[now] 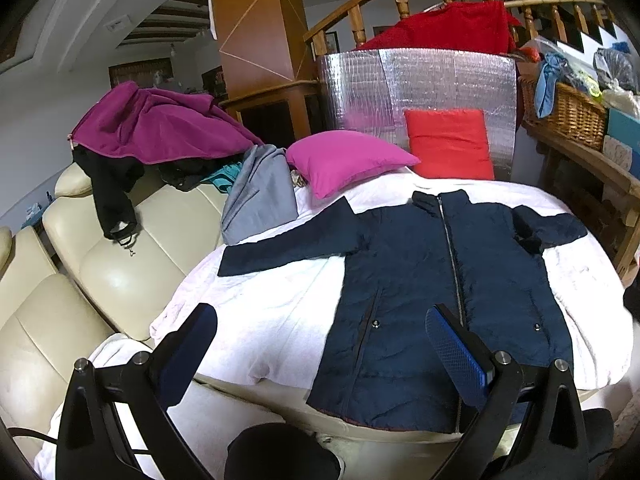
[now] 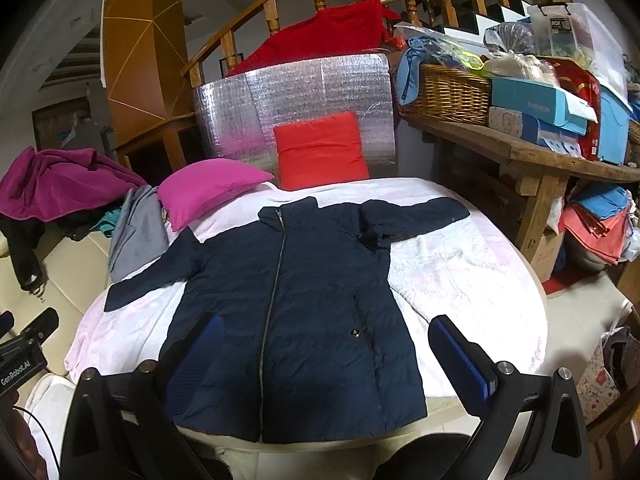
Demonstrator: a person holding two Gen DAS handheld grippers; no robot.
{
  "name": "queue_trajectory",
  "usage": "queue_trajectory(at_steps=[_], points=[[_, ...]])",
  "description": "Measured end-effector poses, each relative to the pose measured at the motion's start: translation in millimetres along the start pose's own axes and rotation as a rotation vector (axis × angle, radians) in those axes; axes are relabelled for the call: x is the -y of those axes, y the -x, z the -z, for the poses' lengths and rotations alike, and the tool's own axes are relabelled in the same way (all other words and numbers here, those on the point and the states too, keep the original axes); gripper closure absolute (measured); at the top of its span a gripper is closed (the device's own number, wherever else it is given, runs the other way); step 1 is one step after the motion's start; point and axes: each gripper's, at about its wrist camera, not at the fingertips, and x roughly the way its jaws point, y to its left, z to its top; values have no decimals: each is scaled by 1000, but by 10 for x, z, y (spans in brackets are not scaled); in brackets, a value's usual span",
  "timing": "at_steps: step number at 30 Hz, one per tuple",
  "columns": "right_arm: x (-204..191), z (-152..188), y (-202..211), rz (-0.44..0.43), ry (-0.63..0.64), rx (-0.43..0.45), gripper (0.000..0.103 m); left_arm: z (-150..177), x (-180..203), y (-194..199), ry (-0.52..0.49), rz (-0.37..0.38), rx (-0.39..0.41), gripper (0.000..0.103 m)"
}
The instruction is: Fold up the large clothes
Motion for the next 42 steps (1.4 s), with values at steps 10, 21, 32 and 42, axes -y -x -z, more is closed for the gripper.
queue_trajectory(at_steps=[10,21,32,42], points=[[870,-617,-1453,-20,-183,-91,0,-104,741,-2100,-36,154,-396,0],[2535,-948,-3872,-139,-682,-183,0,-111,1402,-3595,-35,83,-472,0],[3220,-738,-4990,-187,-995,-206,19,-21,1622,-3867,-77,113,-505,0],[3248,-840,-5240,-148,-956,-161,81,78,1548,-3873,12,122,-507,0]])
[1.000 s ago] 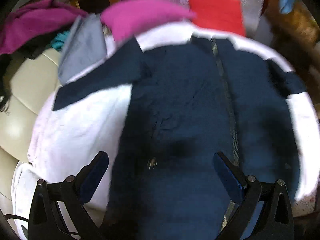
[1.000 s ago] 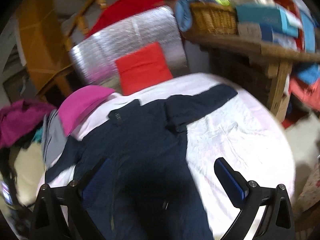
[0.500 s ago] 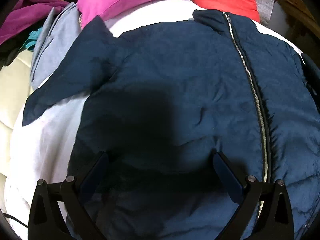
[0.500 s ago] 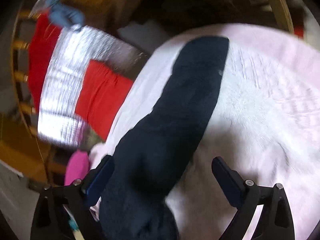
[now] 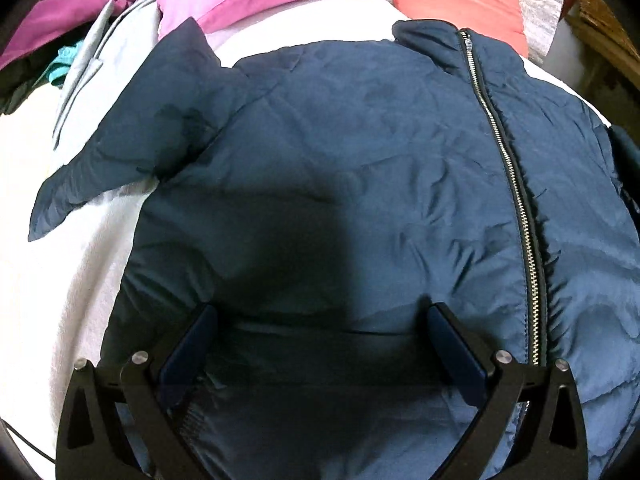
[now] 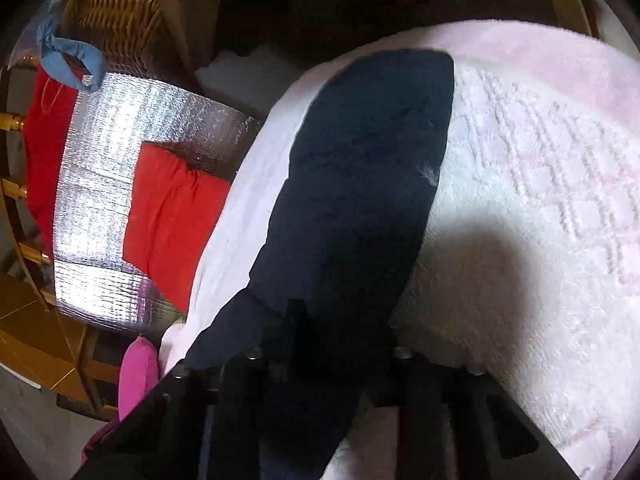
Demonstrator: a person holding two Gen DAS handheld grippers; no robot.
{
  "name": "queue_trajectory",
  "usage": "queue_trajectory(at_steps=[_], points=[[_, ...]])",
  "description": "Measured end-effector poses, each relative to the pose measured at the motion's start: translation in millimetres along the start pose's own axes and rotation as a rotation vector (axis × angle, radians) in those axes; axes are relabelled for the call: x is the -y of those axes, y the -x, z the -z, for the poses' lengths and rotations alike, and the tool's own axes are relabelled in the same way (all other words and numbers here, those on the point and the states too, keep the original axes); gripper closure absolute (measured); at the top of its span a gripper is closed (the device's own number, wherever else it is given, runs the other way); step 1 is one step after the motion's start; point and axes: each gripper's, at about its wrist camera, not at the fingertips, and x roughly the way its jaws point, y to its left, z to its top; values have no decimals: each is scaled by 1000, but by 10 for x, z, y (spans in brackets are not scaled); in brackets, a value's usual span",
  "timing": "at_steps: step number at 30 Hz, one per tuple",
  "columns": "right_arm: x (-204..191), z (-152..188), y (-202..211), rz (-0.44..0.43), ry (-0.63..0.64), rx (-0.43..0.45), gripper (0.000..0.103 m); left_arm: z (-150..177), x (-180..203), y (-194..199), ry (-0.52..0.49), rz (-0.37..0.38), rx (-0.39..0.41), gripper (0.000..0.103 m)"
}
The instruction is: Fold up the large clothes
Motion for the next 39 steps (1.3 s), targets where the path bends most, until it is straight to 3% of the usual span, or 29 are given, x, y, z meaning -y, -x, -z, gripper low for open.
queue_trajectory(at_steps=[2,9,11,17,21,24,25,26,27,28,34,39], points=[[-116,35,65,-38,29,29,89,0,-39,-20,8,2,3,0],[-910,508,461,-161,227,56,89,-165,-140,6,-1,8,-53,0],[-1174,795,542,-203,289,27,89,-197,-227,180,29,-17,-5,0],[-1680,1871,556,-299,407,-137,90,-208,-465,581,67,-95,160,0],[-1624,2506,309,-314,372,-284,89,-181,-611,656,121,-103,205,0],[-1468,2789,164,-284,302,-373,78,-166,-677,620,150,-86,217,0],[-1462,2803,81,-276,275,-404,58,-152,-663,611,153,-80,222,0],[-1440,2824,35,-262,235,-441,25,-130,-663,630,155,-74,235,0],[-1384,2842,65,-255,192,-463,13,-111,-641,641,153,-74,247,0],[-1357,2856,116,-270,177,-463,9,-104,-638,672,148,-76,261,0],[-1146,2572,777,-330,178,-359,9,-134,-491,709,116,6,278,0],[-873,2064,1035,-210,145,-189,12,-145,-118,835,11,101,343,0]])
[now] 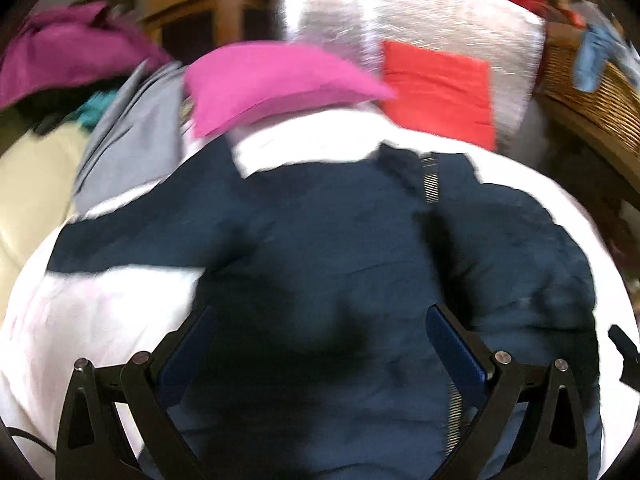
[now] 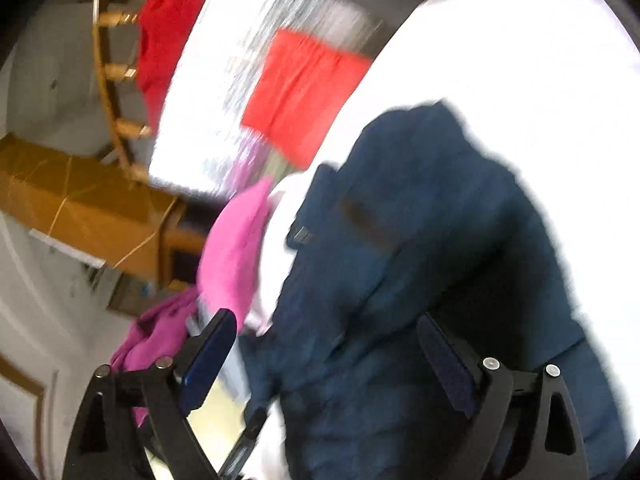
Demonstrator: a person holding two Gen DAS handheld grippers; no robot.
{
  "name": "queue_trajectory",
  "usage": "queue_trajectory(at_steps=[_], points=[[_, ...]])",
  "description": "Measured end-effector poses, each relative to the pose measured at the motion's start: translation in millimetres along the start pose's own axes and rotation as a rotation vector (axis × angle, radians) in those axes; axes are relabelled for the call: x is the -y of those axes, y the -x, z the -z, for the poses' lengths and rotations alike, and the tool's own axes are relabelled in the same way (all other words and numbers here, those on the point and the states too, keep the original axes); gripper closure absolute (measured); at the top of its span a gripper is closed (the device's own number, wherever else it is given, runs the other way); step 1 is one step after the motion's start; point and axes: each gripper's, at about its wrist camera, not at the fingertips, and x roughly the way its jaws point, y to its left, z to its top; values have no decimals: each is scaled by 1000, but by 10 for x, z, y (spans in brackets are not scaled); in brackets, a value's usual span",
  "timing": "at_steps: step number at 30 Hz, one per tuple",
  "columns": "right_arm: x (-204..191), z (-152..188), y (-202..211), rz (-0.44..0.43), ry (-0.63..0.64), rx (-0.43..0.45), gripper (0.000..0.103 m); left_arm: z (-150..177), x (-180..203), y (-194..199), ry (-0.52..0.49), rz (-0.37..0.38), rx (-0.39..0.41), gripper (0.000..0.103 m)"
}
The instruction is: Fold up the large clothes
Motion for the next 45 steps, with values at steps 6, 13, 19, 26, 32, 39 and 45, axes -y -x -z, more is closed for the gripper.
queue_trajectory(at_steps=[6,13,19,26,32,39,45], points=[[208,-303,-53,114,-67,60,27,-90,680,-20,-189,102,87,0],[238,-460,-273,258,-2,71,28,-140,1259,-328,-284,116,54,0],[515,-542,-379,284,-41,44,28,-91,1448,-646,-327,67,-15,5],[432,-472,-496,302,-16,29,45,-93,1414,-733,-306,106,-83,65],[360,-424,-476,335,16,54,49,-300,943,-696,-120,161,-116,87],[262,-362,-451,366,80,64,49,-373,413,-719,15,231,-214,85],[233,-326,-445,374,88,68,49,-361,174,-765,58,266,-279,79]])
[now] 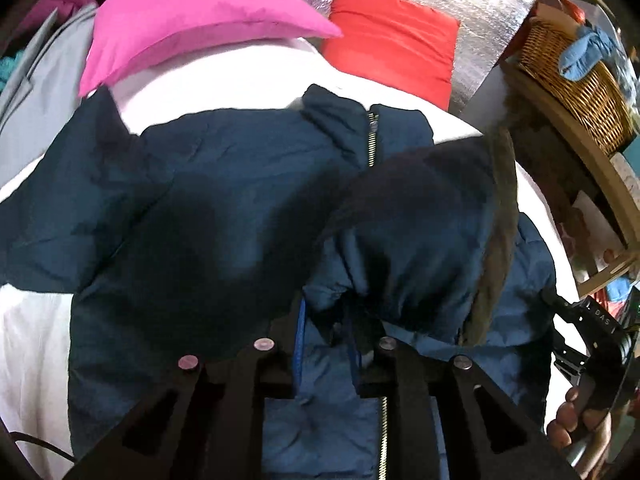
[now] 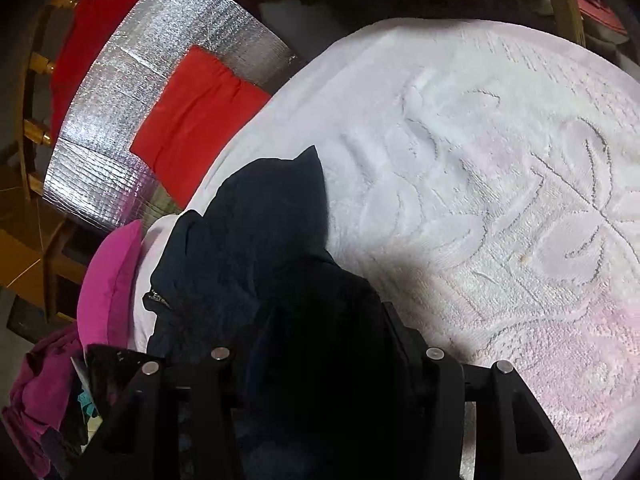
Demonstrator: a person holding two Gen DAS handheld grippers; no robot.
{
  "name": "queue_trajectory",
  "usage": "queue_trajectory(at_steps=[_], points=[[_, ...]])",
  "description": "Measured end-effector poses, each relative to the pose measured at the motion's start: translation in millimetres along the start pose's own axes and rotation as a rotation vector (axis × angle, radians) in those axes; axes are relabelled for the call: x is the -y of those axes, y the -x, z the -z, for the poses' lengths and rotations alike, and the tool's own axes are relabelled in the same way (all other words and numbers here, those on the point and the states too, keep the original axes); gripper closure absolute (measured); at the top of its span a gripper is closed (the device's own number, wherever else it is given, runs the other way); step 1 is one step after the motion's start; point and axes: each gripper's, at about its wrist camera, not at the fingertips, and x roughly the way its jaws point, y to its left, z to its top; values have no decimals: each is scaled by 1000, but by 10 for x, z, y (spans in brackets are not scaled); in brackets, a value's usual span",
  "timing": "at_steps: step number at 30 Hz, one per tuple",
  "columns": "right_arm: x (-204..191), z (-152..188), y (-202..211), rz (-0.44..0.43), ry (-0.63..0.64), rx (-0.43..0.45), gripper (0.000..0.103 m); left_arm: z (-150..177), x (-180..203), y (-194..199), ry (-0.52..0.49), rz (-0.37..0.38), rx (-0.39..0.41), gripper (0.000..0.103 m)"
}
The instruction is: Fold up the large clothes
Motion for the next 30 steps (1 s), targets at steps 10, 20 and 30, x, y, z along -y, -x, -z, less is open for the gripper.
queue_trajectory(at_steps=[10,20,30], points=[[-5,13,6,9,16,4,49,8,-350,96,35,-67,37,64],[8,5,16,-29,7,-4,42,-30,-692,-48,172,32,-52,45],[-87,3,-74,-5,72,-14,39,-79,-813,-87,239,88,-49,48]])
